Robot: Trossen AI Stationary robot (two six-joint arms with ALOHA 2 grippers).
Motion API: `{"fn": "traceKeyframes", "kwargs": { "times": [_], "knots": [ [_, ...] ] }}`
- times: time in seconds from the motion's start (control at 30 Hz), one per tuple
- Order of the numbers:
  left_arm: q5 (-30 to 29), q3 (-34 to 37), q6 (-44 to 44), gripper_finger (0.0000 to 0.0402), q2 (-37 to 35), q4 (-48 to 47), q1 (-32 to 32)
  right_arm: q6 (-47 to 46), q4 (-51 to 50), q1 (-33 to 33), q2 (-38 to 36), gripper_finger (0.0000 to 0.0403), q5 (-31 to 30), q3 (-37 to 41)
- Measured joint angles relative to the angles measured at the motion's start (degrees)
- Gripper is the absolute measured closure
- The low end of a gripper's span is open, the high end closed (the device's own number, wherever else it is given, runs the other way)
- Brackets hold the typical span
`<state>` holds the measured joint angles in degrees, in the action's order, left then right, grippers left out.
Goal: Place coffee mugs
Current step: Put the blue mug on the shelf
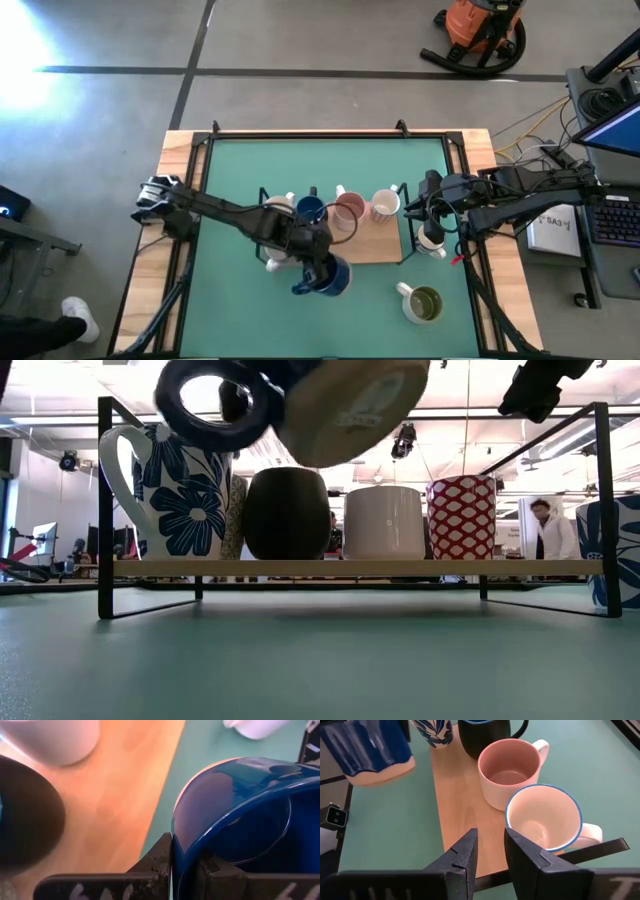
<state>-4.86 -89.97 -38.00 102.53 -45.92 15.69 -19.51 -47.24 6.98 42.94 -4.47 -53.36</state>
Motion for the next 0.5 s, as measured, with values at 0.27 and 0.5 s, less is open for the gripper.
{"fn": "traceKeyframes", "kwargs": {
  "times": [0.27, 0.5],
  "knots": [
    [0.05, -1.4, 0.0, 0.039, 3.6, -2.37, -1.9, 0.0, 0.02, 0.01, 0.0, 0.0325, -0.02, 0.0],
    [-2.54, -5.53, 0.86, 0.039, 6.07, -7.56, -2.34, 0.0, 0.03, 0.02, 0.0, 0.0329, -0.02, 0.0]
  ]
}}
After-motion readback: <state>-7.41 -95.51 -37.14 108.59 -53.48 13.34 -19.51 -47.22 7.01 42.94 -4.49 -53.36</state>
